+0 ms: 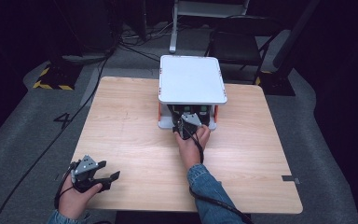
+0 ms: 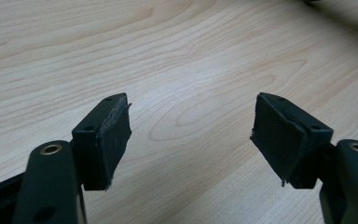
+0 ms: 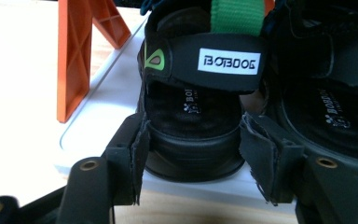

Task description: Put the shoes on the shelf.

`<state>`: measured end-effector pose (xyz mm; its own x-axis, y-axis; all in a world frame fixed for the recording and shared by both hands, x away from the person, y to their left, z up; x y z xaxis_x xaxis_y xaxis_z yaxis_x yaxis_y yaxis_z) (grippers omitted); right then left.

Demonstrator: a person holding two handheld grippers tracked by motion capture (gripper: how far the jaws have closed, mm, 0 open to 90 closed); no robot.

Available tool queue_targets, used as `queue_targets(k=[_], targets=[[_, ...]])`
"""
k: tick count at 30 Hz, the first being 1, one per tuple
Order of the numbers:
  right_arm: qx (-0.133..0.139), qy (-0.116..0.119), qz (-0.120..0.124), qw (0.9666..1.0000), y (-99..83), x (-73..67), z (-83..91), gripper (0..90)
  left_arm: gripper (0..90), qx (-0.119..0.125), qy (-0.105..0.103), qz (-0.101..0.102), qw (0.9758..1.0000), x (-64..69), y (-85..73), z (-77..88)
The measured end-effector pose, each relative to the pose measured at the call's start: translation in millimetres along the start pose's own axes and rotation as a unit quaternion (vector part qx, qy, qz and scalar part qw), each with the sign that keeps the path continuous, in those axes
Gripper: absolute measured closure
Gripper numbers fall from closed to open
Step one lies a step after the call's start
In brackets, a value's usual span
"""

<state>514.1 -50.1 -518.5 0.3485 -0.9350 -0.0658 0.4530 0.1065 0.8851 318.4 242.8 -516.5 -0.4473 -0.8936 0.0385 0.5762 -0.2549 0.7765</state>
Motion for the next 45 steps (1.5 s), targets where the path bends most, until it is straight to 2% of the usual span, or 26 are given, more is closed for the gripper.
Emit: queue_targets(k=[2,4,7,9,11,13,15,16,18,24,28,30,32,34,36,37,38,39,43,45], targets=[[0.001,0.006,0.004,1.0,2.3,-1.8,-0.9,48.0,28.1,-0.002,-0.001,0.001,1.0,0.7,0.1,-0.1],[0.001,0.023,0.008,0.9997,3.3,-5.7,-0.4,52.0,28.1,-0.002,-0.002,-0.003,1.0,1.2,0.5,-0.5],[0.004,0.054,0.005,0.9985,2.7,-8.6,3.3,46.5,28.1,0.001,-0.002,-0.002,1.0,1.4,1.2,0.1],[0.01,0.059,-0.001,0.9982,1.2,-5.9,10.4,43.9,28.1,0.0,-0.002,-0.002,1.0,1.0,1.1,-0.2],[0.015,0.05,-0.007,0.9986,-0.4,1.5,20.4,40.8,28.1,0.0,-0.003,-0.001,1.0,2.0,1.0,-0.8],[0.021,0.023,-0.014,0.9994,-2.5,10.2,31.1,35.3,28.1,-0.001,-0.004,-0.001,1.0,3.0,1.4,-0.7],[0.02,-0.006,-0.021,0.9996,-4.7,20.3,36.7,34.5,28.1,-0.001,-0.003,-0.002,1.0,3.8,1.8,-1.1],[0.014,-0.012,-0.028,0.9994,-5.6,24.8,35.9,34.2,28.1,-0.002,-0.004,-0.004,1.0,4.2,1.8,-1.1],[-0.002,-0.003,-0.036,0.9993,-7.1,30.1,28.7,32.8,28.1,-0.002,-0.005,-0.006,1.0,5.0,2.1,-0.7],[-0.004,-0.004,0.0,1.0,-0.7,27.2,14.6,31.9,28.0,-0.003,-0.003,-0.002,1.0,2.3,0.7,-1.2],[-0.006,-0.006,0.01,0.9999,1.9,22.7,6.5,34.1,28.0,-0.003,-0.004,-0.005,1.0,0.7,-0.1,-0.6],[-0.009,-0.016,0.013,0.9998,2.1,20.0,5.6,34.0,28.0,-0.002,-0.003,0.001,1.0,0.9,-0.2,-0.4],[-0.008,-0.02,0.009,0.9997,1.7,19.3,5.7,35.2,28.0,-0.001,-0.003,-0.003,1.0,0.8,0.2,-0.7],[-0.006,-0.009,0.005,0.9999,-1.3,15.2,6.9,37.1,28.0,-0.003,-0.006,-0.001,1.0,2.3,0.3,-1.2],[-0.009,0.004,0.019,0.9998,-7.4,9.0,5.1,38.0,28.0,-0.003,-0.004,-0.005,1.0,2.6,0.5,-1.9],[-0.019,0.002,0.023,0.9996,-8.8,6.4,4.5,39.3,28.0,-0.004,-0.005,-0.004,1.0,3.2,0.4,-1.9],[-0.017,0.001,0.031,0.9994,-7.9,5.7,3.5,39.1,27.9,-0.004,-0.005,-0.005,1.0,3.4,0.4,-1.8],[-0.016,0.001,0.027,0.9995,-6.9,4.9,1.8,39.0,28.0,-0.004,-0.005,-0.005,1.0,3.4,0.3,-1.5],[-0.021,-0.031,0.029,0.9989,-1.7,9.2,-3.1,42.9,28.0,-0.003,-0.005,-0.002,1.0,2.2,0.0,-1.1],[-0.026,-0.036,0.023,0.9988,0.7,11.3,-4.6,45.4,27.9,-0.004,-0.006,-0.003,1.0,2.1,-0.3,-1.4]])
Point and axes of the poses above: each handheld gripper's, and its own axes: z roughly backward along the jaws, y roughly out of its top, x roughly to its right, the point moved 5 cm from there along -z, roughly forward along the jaws, and after that the axes turned 10 degrees about y, right-handed, at the moved point
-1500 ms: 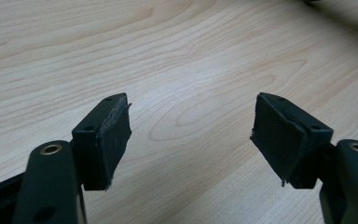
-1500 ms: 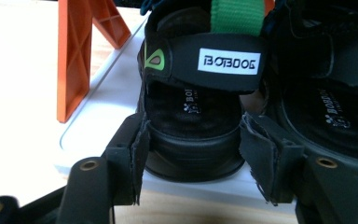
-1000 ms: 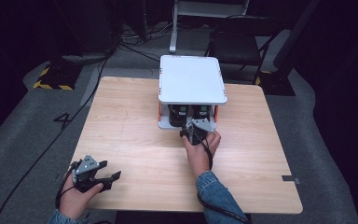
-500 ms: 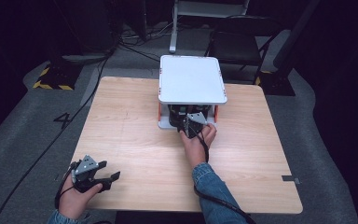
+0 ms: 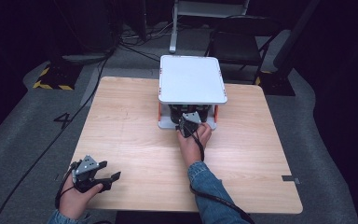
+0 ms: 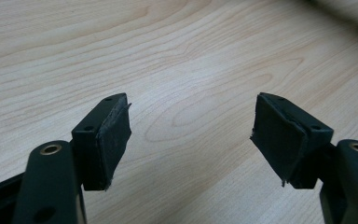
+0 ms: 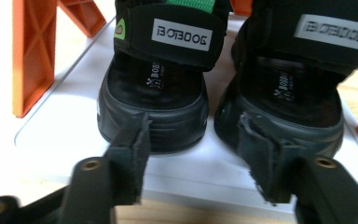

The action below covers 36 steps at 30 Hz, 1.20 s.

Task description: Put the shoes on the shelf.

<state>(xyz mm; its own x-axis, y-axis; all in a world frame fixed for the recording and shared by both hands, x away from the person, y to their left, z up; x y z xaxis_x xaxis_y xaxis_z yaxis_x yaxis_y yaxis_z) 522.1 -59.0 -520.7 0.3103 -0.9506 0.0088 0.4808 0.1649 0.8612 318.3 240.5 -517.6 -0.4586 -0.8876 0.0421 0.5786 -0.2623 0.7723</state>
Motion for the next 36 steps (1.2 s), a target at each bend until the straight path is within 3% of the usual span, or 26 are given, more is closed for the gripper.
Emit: queue_targets(k=[6,13,16,27,28,30,33,36], targets=[[0.002,0.025,0.006,0.9997,2.7,-1.1,-6.1,45.7,27.9,0.002,0.001,0.001,1.0,-0.7,0.0,1.2],[0.007,0.026,0.008,0.9996,3.7,8.4,-2.4,53.7,27.9,0.003,0.0,0.001,1.0,0.3,0.5,1.2],[0.021,0.044,0.004,0.9988,4.5,13.6,4.3,49.0,28.0,0.005,0.003,0.003,1.0,-0.5,0.7,1.5],[0.081,0.09,-0.004,0.9926,22.3,37.6,74.2,43.3,27.9,0.006,0.011,0.001,0.9999,0.5,-0.6,4.9],[0.085,0.094,-0.001,0.9919,24.1,40.7,81.6,42.4,27.9,0.007,0.012,-0.007,0.9999,-0.8,-0.9,5.6],[0.091,0.1,0.005,0.9909,27.0,46.5,96.6,40.9,28.0,0.007,0.017,-0.001,0.9998,-0.9,-1.4,6.8],[0.1,0.11,0.017,0.9887,28.7,56.4,120.3,38.5,27.9,0.01,0.024,-0.006,0.9997,-0.8,0.1,7.5],[0.097,0.125,0.026,0.987,27.2,68.7,142.8,35.5,27.7,0.007,0.026,-0.017,0.9995,-0.5,0.7,6.6]])
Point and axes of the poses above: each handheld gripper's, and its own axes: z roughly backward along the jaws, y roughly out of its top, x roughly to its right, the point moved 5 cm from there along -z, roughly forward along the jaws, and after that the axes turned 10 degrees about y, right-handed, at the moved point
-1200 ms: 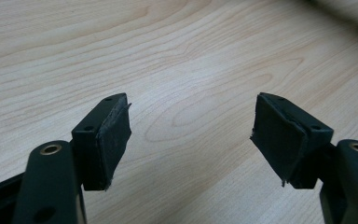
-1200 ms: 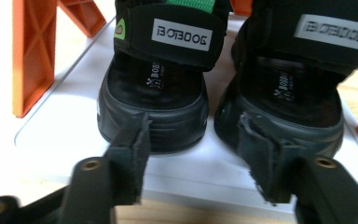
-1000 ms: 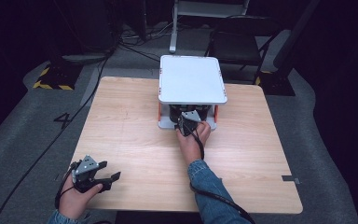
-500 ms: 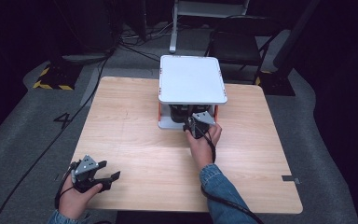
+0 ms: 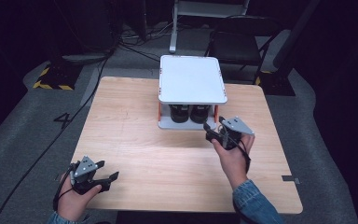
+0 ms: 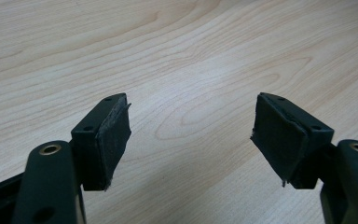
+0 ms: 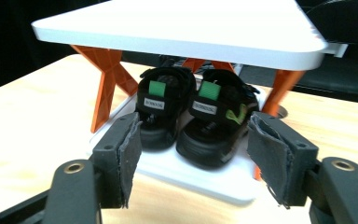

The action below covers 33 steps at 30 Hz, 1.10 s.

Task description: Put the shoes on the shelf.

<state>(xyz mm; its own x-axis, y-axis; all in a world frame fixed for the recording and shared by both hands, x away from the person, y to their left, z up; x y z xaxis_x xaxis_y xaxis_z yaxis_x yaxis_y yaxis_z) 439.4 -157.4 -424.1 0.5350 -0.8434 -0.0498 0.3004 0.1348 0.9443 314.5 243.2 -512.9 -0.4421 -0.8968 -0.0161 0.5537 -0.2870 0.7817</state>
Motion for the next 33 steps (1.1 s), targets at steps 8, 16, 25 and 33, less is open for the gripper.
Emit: queue_targets(k=[8,16,25,33], targets=[[-0.031,0.033,0.014,0.9989,-5.8,33.3,52.2,32.2,26.6,-0.005,0.008,-0.007,0.9999,-1.1,2.4,-5.1],[-0.089,0.048,0.029,0.9945,-30.1,71.8,95.9,28.9,24.4,-0.014,0.013,-0.009,0.9998,-4.1,3.8,-11.9],[-0.109,0.127,-0.03,0.9854,-101.4,103.9,114.9,31.1,21.7,-0.026,0.037,-0.021,0.9988,-9.2,3.1,-16.9],[-0.156,0.076,0.009,0.9847,-129.7,119.0,106.5,22.0,19.0,-0.027,0.042,-0.028,0.9983,-10.2,1.7,-19.8]])
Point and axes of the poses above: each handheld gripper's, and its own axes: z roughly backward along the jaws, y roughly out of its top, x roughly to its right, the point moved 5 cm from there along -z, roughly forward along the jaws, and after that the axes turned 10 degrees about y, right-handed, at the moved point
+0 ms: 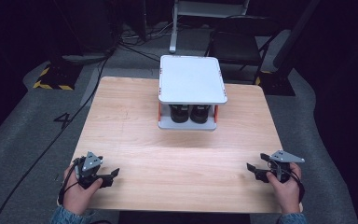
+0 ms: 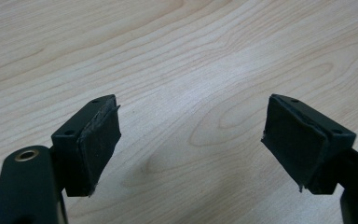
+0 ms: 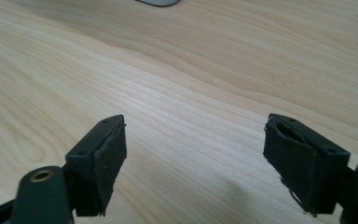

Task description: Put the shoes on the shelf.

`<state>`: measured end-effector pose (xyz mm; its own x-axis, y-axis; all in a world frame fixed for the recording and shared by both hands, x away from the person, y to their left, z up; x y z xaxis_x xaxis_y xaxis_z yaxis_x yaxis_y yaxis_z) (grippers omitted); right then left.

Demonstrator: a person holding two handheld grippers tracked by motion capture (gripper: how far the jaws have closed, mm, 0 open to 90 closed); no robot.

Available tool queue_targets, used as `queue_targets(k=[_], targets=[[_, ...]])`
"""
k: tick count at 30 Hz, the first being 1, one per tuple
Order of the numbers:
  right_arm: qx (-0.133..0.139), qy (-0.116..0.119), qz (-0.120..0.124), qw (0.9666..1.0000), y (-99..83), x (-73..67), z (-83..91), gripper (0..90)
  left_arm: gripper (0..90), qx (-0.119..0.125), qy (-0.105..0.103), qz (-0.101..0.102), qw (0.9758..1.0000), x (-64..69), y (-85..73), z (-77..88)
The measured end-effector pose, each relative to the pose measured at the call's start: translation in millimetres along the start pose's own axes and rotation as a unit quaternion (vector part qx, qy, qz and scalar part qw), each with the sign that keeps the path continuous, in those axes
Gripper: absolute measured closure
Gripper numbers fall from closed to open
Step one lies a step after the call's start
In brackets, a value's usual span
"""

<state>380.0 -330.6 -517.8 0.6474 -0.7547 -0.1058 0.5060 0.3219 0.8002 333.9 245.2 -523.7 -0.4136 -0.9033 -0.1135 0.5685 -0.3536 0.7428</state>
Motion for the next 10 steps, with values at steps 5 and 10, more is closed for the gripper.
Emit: queue_targets(k=[5,10], targets=[[-0.02,-0.021,-0.002,0.9996,-6.2,5.8,-6.8,15.9,18.9,0.0,0.001,-0.002,1.0,-1.1,-2.2,0.9],[-0.05,-0.03,-0.028,0.9979,-12.6,8.0,-17.2,11.6,18.7,0.004,-0.002,0.004,1.0,-0.7,-4.2,2.9]])
Point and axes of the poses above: each handheld gripper's, and its own axes: z roughly backward along the jaws, y roughly out of its top, x roughly to its right, the point moved 5 cm from there along -z, roughly forward along the jaws, and after that the axes turned 10 degrees about y, right-handed, at the moved point
